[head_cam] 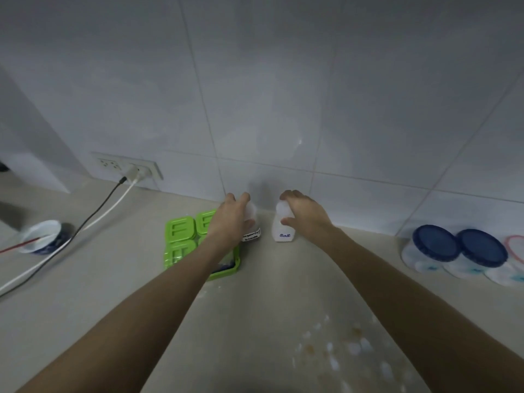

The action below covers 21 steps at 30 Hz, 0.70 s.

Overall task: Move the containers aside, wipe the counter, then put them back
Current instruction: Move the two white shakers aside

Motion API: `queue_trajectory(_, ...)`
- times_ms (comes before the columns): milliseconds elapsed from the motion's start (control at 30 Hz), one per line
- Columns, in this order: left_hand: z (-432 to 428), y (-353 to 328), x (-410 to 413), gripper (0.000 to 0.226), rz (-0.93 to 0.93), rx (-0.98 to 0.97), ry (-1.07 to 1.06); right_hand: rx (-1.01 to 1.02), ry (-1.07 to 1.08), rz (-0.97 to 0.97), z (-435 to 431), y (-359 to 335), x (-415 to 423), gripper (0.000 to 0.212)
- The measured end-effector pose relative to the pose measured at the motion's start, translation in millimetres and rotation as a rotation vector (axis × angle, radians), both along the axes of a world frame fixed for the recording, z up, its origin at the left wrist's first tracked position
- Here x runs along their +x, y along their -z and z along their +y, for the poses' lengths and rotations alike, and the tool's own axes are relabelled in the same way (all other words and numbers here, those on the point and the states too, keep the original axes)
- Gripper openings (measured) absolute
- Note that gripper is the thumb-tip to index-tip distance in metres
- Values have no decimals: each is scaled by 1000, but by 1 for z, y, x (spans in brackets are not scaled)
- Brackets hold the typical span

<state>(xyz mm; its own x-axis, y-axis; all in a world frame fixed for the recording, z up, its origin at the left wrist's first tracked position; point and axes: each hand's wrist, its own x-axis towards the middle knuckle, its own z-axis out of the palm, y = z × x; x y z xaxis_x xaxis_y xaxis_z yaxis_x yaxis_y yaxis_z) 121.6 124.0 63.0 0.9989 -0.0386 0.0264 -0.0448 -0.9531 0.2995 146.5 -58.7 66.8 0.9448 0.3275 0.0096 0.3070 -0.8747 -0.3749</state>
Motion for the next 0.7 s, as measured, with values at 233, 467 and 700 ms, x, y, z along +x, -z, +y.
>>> queue_trajectory(233, 11, 14, 23, 46, 5, 21, 10, 73, 2, -31, 43, 24, 23, 44)
queue_trajectory(467, 24, 27, 41, 48, -16, -32, 42, 139, -20, -35, 54, 32, 44, 37)
queue_trajectory(700, 25, 20, 38, 62, -41, 145, 65, 230, -32, 61, 26, 22, 29, 52)
